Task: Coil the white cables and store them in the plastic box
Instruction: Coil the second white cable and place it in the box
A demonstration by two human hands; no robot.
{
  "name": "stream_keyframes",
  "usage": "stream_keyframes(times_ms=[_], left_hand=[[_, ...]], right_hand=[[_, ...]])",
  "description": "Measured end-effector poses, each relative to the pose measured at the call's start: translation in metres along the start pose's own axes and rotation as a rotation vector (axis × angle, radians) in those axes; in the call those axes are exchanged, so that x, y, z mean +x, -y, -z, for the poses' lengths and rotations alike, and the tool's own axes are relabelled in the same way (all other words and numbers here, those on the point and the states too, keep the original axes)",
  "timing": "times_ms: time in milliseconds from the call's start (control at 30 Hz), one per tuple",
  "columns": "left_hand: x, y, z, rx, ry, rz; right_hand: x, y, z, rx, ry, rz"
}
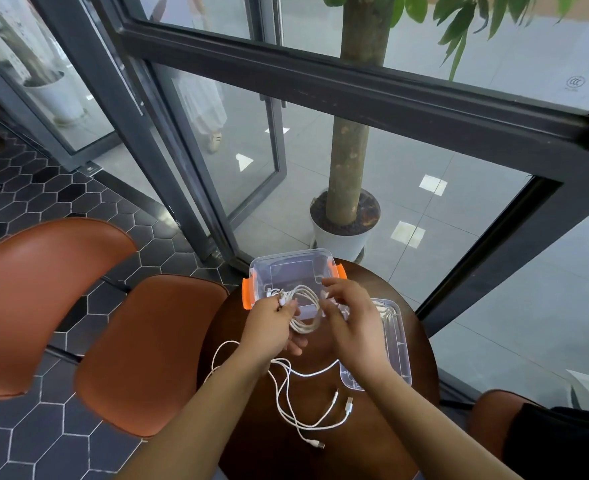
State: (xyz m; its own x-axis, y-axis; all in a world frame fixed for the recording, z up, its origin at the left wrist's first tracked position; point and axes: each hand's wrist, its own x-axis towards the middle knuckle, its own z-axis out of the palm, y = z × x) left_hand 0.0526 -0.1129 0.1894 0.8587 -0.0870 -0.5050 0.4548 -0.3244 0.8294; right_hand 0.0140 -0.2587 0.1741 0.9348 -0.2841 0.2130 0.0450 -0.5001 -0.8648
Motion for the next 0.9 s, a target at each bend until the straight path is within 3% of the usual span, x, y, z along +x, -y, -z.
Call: stream_keyframes(times_ms=[133, 233, 333, 400, 467, 600, 800, 900], left_hand=[[0.001, 0.001, 0.002, -0.184, -0.027, 0.016], [-0.003, -0.002, -0.005, -0.158, -0.016, -0.082], [-0.009, 0.002, -0.013, -0.053, 0.019, -0.208], [-0.009, 0.005, -0.014, 0.025, 0.045, -0.255], [-0.008, 0.006, -0.011, 0.056, 0.098, -0.256], [-0.009, 0.004, -0.004, 0.096, 0.226, -0.218], [-0.01, 0.004, -0.006, 0.047, 0.193, -0.093], [-0.009, -0.003, -0.005, 0.141, 0.155, -0.063]], right_hand=[[-0.002, 0.016, 0.003, 0.449, -0.163, -0.37], [0.007, 0.021, 0.01, 0.762, -0.277, -0.686], [0.019, 0.011, 0.013, 0.933, -0.267, -0.912], [0.026, -0.002, 0.012, 0.95, -0.152, -1.009], [0.031, -0.016, 0.014, 0.913, 0.042, -1.047], [0.033, -0.028, 0.021, 0.805, 0.399, -0.943], [0.025, -0.025, 0.027, 0.96, 0.684, -0.855], [0.02, -0.023, 0.023, 1.082, 0.746, -0.819]])
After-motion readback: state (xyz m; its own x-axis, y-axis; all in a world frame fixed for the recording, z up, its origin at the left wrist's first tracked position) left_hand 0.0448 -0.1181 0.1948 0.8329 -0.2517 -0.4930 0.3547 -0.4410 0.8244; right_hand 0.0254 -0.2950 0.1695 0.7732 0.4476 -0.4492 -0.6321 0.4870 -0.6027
